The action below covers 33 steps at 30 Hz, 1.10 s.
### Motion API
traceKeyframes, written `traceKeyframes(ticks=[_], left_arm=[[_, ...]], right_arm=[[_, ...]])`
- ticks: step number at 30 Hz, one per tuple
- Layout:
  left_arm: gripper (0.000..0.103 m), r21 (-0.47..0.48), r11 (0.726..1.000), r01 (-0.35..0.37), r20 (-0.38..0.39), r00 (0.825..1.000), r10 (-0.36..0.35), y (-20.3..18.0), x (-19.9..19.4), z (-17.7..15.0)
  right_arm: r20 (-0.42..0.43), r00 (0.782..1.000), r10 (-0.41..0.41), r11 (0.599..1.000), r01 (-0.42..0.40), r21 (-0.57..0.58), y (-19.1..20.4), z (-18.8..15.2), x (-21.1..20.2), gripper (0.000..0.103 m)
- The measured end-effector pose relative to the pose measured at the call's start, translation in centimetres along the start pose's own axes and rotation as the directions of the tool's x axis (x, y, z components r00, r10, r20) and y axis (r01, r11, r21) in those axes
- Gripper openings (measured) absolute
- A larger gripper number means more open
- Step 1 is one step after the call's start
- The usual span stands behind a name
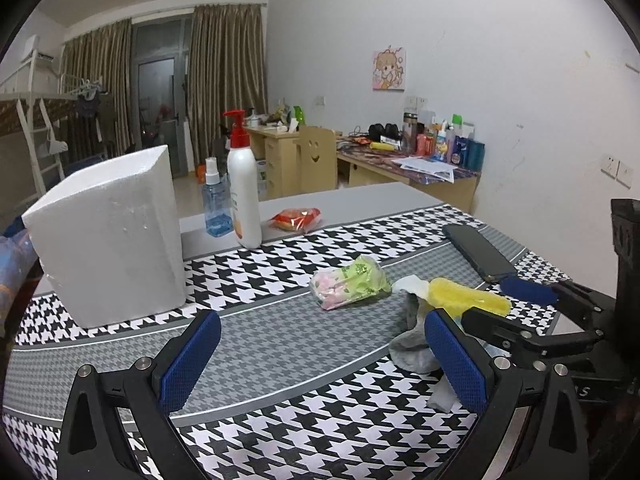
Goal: Organize soft objects
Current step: 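Move both grippers down toward the pile of soft items, then grasp the blue face mask with the left gripper while the right grasps the yellow foam net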
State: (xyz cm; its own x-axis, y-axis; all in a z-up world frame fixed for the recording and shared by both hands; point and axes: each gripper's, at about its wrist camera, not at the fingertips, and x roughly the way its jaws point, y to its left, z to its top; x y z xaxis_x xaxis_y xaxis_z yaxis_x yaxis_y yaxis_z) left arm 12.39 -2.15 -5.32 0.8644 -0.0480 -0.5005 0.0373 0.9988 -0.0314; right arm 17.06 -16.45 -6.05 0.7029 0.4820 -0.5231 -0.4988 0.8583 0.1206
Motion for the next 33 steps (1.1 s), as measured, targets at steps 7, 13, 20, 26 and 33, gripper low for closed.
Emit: traceKeyframes(ticks=[7,13,20,26,33], left_arm=[[0.102,0.033,0.999,-0.021,-0.030,0.999,0.022,-1.0,1.1,-0.1],[0.102,0.048,0.998,0.036,-0.038,0.999,-0.034,-2.1,1.3,0.0],[0.102,0.045,0.992,0.116,-0.079,0.990,-0.113,-3.5,2.1,-0.3],[0.102,0.034,0.987,0.155,-0.129,0.980,-0.149,-4.7,3.0,-1.0],[0.102,0.026,0.977,0.214,-0.190,0.960,-0.205,-6.4,3.6,-2.0]], right_arm=[[-0.035,0.997,0.062,0.998,-0.061,0.028,-0.6,-0.3,0.4,0.061],[-0.050,0.997,0.067,0.998,-0.065,0.025,-0.8,-0.5,0.5,0.041],[-0.031,0.999,0.027,0.999,-0.025,0.035,-2.2,-0.4,-0.2,0.026],[-0.022,1.000,-0.006,0.999,0.007,0.040,-3.2,-0.6,-0.7,0.026],[-0.036,0.998,-0.042,0.999,0.043,0.028,-3.8,-1.2,-1.0,0.043]])
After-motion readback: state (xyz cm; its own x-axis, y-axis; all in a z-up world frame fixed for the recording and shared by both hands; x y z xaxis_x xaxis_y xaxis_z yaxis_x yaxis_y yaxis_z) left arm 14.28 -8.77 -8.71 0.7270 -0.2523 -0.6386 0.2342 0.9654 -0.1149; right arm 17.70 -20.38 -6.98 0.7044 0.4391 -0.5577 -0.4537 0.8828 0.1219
